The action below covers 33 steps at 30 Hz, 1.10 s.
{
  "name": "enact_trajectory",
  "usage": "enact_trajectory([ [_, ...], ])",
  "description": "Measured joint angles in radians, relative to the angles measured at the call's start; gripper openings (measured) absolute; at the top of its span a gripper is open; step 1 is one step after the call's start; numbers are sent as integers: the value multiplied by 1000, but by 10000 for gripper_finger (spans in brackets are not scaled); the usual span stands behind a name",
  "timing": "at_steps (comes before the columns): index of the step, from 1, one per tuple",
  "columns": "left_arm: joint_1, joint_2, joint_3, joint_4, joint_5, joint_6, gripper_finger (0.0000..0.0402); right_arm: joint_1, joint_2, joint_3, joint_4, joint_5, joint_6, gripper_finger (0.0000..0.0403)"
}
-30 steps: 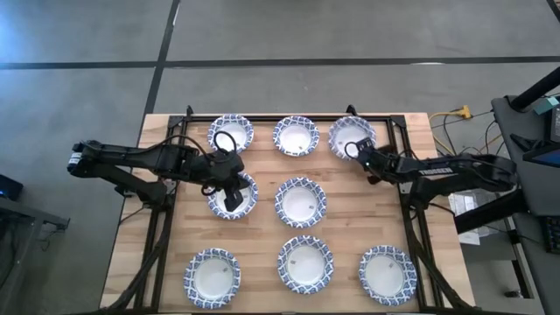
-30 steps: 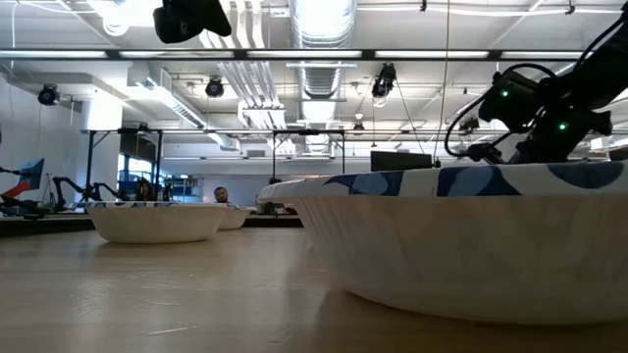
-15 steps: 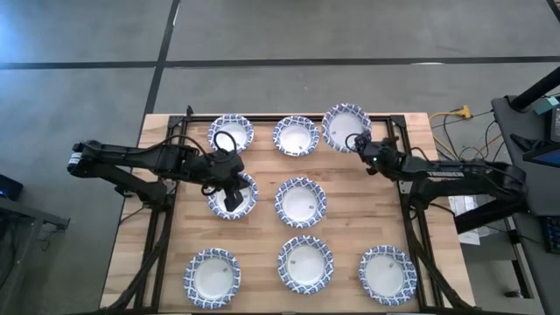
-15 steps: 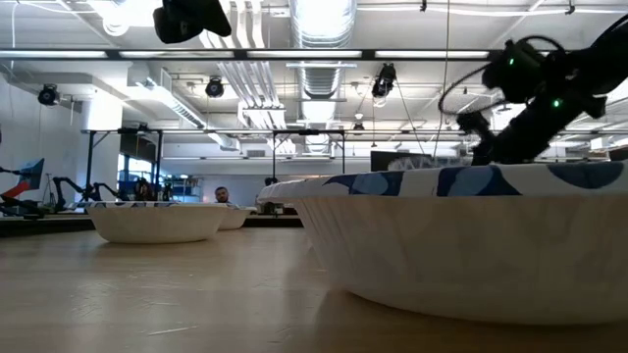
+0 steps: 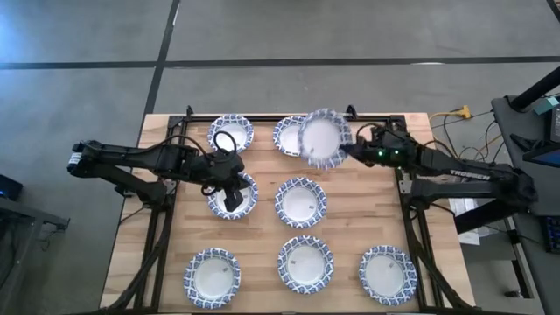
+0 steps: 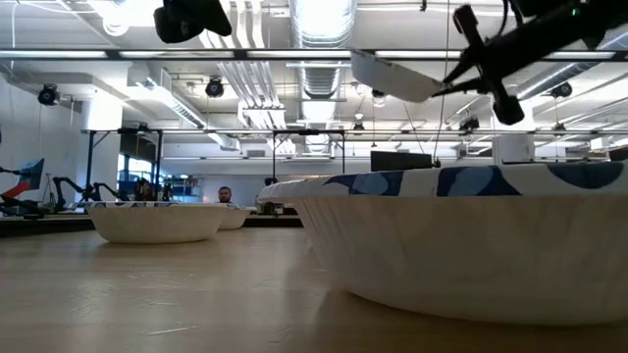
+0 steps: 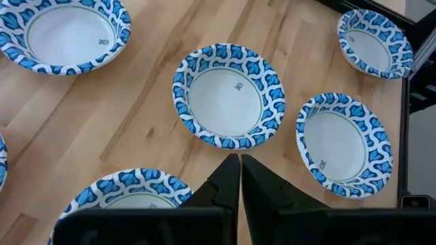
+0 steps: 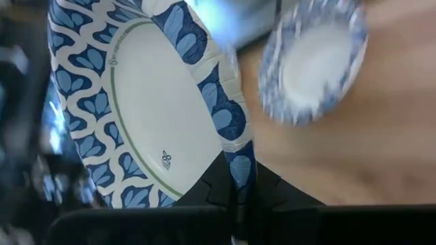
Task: Nest bowls inside each other
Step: Stack the white patterned bowl on top of the center white patterned bowl
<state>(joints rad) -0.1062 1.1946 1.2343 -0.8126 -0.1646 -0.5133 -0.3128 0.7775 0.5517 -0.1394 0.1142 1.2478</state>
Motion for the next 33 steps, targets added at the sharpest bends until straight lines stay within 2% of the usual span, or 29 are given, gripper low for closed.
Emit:
enact_trajectory([
  [4,0,0,0,17,0,5,0,62,75,135,-236,-86,-46,9],
  [6,0,0,0,27,0,6,0,79,135,193,-301,-149,-79,9],
  [14,2,0,0,54,0,83,0,87,476,383,-350,-456,-266,9],
  [18,2,0,0,54,0,83,0,83,653,475,-427,-544,-379,9],
  [25,2,0,0,53,7,76,0,81,868,633,-632,-566,-544,9],
  [33,2,0,0,53,33,75,0,81,926,694,-688,-463,-608,9],
])
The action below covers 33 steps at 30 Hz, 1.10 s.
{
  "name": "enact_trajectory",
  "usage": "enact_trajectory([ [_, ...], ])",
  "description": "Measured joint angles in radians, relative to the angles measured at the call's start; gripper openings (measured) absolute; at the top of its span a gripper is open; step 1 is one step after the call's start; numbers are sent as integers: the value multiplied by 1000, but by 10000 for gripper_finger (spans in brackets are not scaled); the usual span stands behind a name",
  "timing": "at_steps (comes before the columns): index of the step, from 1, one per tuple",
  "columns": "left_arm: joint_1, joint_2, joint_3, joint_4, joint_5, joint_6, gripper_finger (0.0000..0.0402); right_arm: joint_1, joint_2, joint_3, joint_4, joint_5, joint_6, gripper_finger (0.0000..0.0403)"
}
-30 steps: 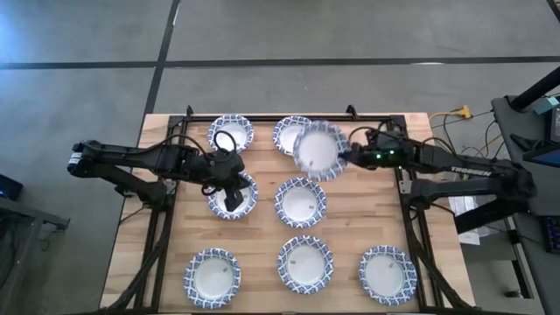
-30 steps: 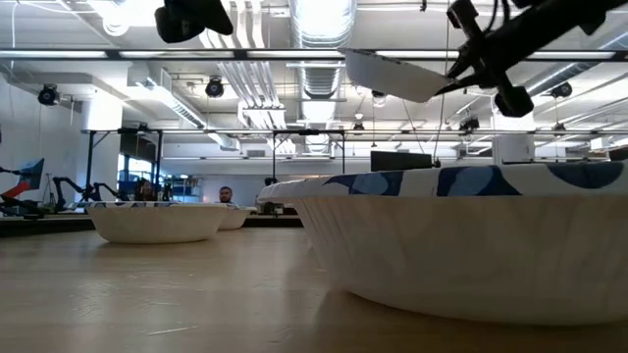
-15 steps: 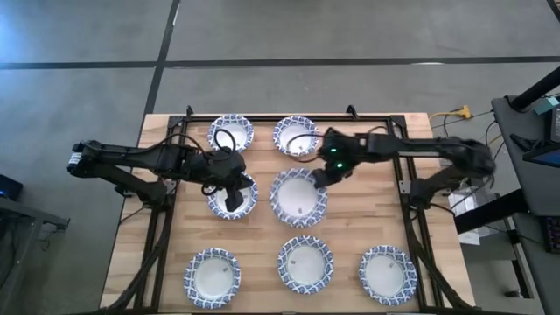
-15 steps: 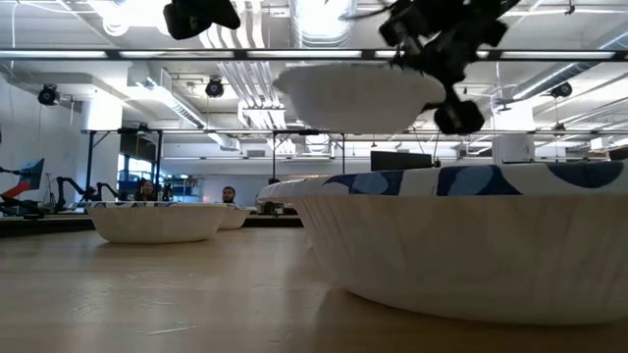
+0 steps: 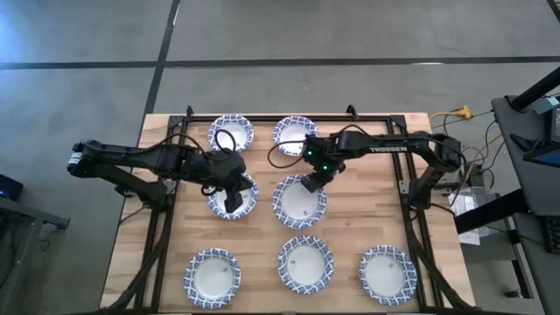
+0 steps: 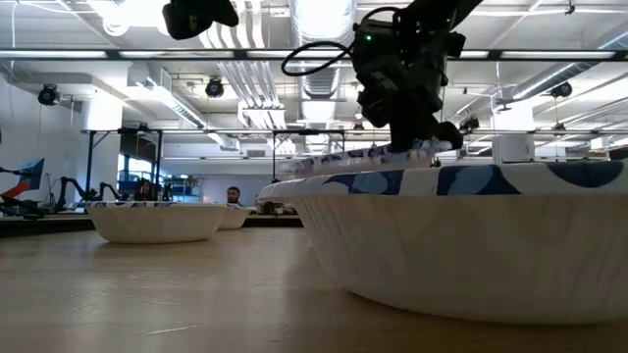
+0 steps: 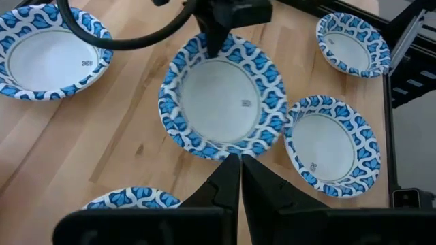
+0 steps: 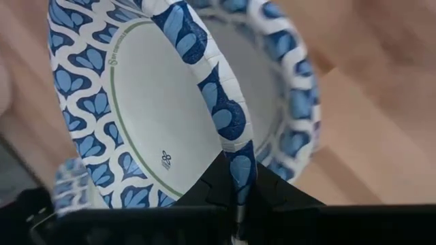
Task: Nest bowls inside each other
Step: Stack the white patterned bowl on top of the center white patterned bowl
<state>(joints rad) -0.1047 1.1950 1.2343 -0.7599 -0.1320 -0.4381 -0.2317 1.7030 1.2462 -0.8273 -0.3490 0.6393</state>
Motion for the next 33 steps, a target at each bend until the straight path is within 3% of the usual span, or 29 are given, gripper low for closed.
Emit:
enact_trajectory([
  [8,0,0,0,0,-1,8,0,0,1,-16,-1,37,-18,27],
  [22,0,0,0,-1,-1,26,0,2,-37,8,16,75,-38,145],
  [27,0,0,0,-1,-3,2,0,2,-119,22,11,166,-39,147],
  [33,0,0,-1,0,-4,0,0,5,-140,2,-11,172,-46,125],
])
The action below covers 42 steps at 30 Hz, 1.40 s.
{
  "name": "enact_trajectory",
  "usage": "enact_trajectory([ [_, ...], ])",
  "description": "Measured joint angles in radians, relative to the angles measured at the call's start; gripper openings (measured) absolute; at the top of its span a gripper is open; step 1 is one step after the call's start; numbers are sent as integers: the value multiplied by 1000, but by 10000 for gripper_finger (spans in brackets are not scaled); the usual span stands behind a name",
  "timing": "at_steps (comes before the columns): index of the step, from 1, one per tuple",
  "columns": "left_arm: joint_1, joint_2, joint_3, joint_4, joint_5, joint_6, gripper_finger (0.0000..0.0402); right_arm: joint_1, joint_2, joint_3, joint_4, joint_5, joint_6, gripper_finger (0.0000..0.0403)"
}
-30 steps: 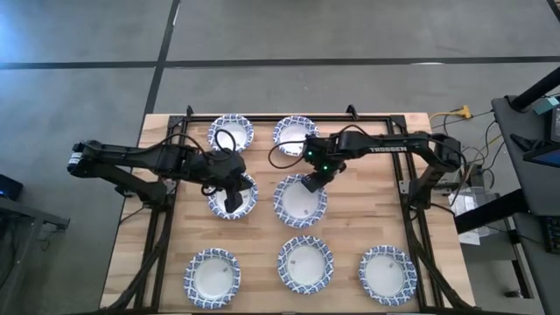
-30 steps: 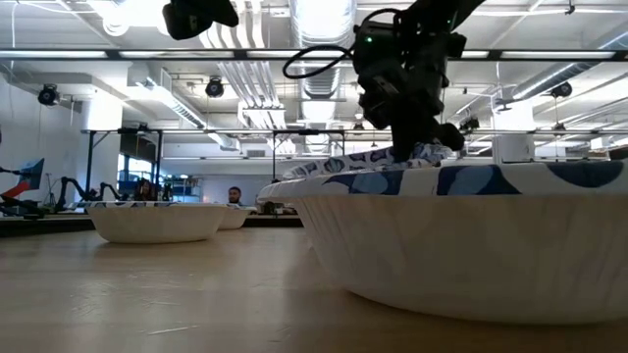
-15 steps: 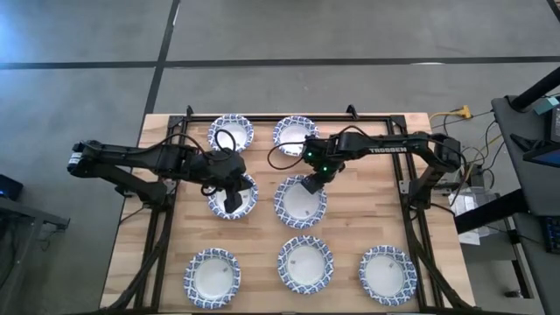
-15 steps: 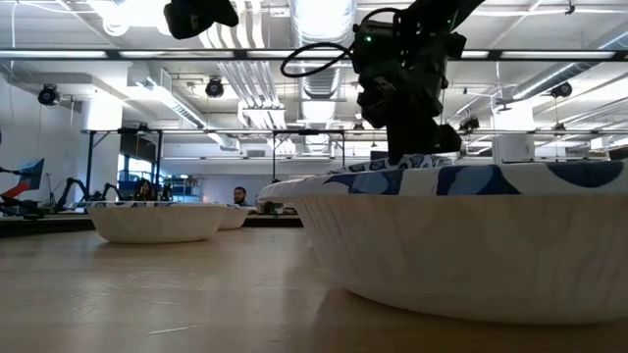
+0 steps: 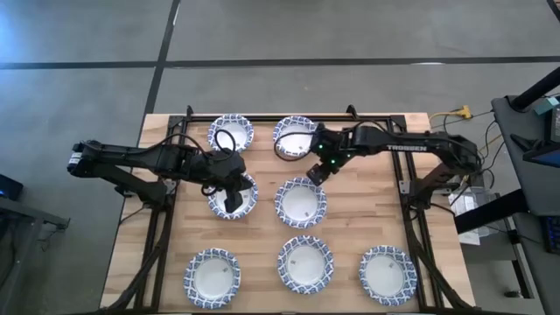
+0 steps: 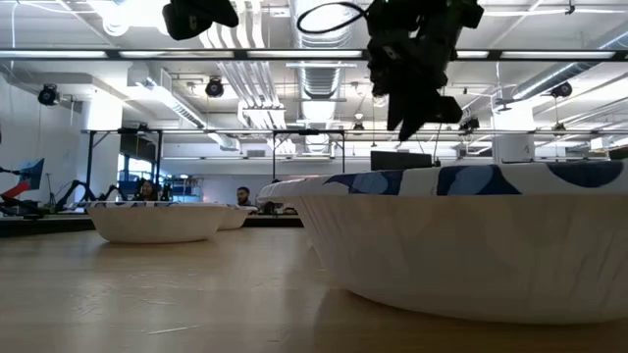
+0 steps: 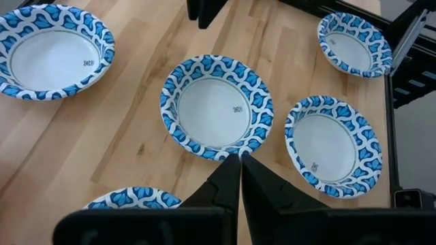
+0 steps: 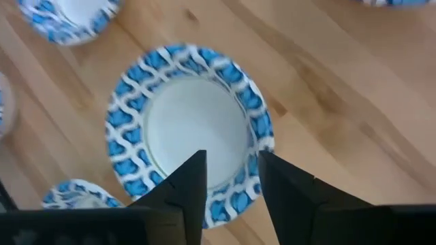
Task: Nest bowls inside each other
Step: Stack the white patterned bowl on top of the center white patterned bowl
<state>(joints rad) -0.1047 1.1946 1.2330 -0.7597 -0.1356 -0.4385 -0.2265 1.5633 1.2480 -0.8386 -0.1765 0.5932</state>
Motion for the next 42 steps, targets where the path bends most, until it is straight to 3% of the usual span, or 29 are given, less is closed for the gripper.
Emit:
enact_trajectory([
  [6,0,0,0,-9,0,-1,0,13,51,-36,0,-4,-4,88],
  [9,-5,0,-1,-123,0,-57,0,15,54,-42,0,-5,-12,76],
  [12,-19,0,-7,-350,-9,-197,0,19,22,-43,1,-4,-19,70],
  [15,-63,-8,-39,-551,-102,-436,0,20,-30,-45,3,-4,-25,68],
  [17,-98,-41,-89,-600,-153,-597,0,22,-66,-49,4,15,-26,68],
  [22,-123,-197,-303,-428,-73,-857,0,26,-178,-72,10,94,-20,66],
  [30,-127,-494,-674,-77,11,-1191,0,26,-356,-149,11,127,-2,64],
  [35,-127,-587,-761,-76,52,-1236,0,26,-457,-207,14,130,38,61],
  [42,-127,-582,-816,-61,77,-1286,26,26,-546,-273,32,153,88,63],
])
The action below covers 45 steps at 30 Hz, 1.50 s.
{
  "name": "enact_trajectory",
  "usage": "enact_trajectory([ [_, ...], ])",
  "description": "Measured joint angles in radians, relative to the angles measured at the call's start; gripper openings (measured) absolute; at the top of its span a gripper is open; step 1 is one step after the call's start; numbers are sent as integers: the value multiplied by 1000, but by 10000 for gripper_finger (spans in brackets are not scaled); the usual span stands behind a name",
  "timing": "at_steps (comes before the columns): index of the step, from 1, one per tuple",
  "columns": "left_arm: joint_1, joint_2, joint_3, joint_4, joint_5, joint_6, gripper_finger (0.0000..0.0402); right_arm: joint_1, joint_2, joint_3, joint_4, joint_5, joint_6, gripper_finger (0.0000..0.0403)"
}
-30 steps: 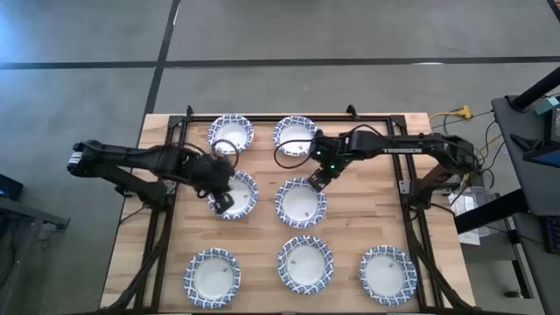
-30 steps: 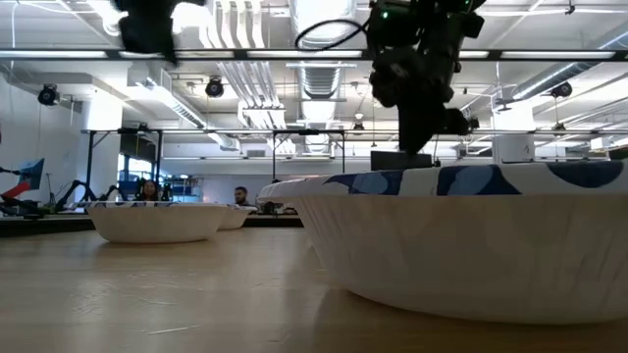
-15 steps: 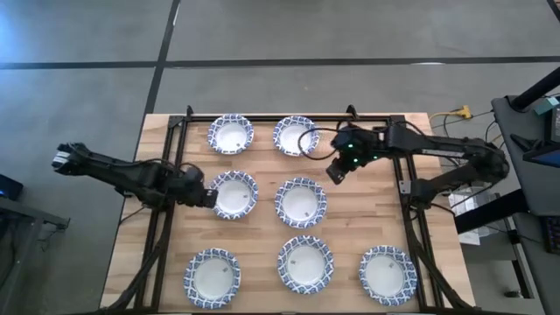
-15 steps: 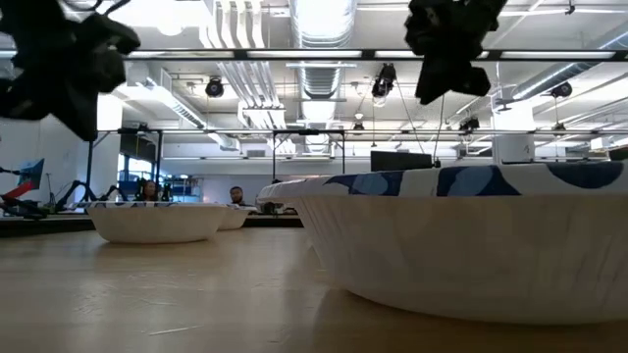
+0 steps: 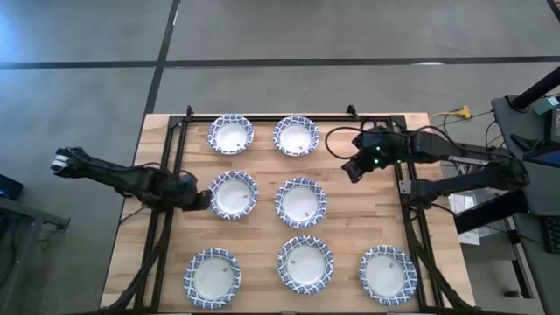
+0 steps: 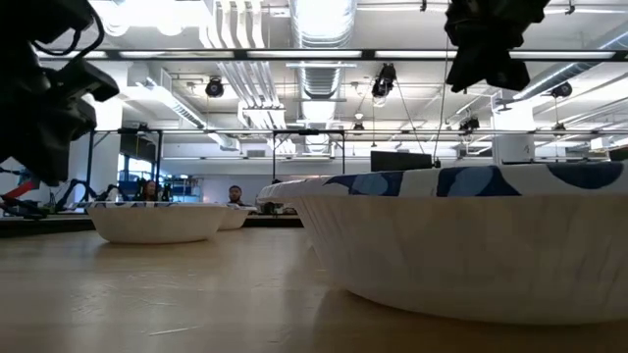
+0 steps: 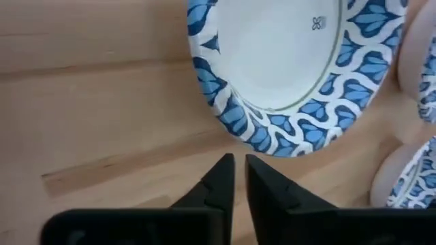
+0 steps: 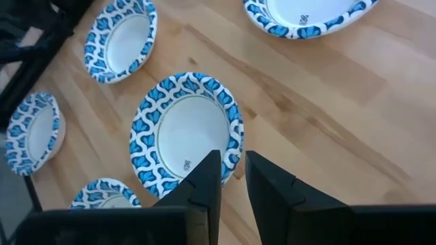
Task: Nest bowls inside each other
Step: Stack the white patterned bowl on top of the center white patterned bowl
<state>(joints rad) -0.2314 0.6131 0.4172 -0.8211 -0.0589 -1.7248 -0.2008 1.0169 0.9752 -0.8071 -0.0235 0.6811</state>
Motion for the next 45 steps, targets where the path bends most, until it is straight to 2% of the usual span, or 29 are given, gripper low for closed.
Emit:
enact_trajectory([
  [8,0,36,-38,17,23,-98,150,0,-27,-33,52,0,26,63],
  [12,0,50,-78,123,21,-130,208,0,-27,-33,63,0,26,63],
  [16,0,77,-120,254,-15,-157,247,0,-27,-33,63,-1,26,63],
  [21,0,112,-171,368,-69,-197,269,10,-27,-33,63,-1,26,63],
  [27,0,156,-191,483,-147,-198,271,28,-28,-33,61,-1,35,63],
  [30,0,166,-191,532,-186,-177,259,34,-28,-33,58,-2,44,63],
  [36,0,161,-189,579,-212,-149,208,40,-28,-33,58,-2,52,63],
  [45,0,150,-189,578,-234,-127,109,40,-28,-33,57,-2,57,63],
])
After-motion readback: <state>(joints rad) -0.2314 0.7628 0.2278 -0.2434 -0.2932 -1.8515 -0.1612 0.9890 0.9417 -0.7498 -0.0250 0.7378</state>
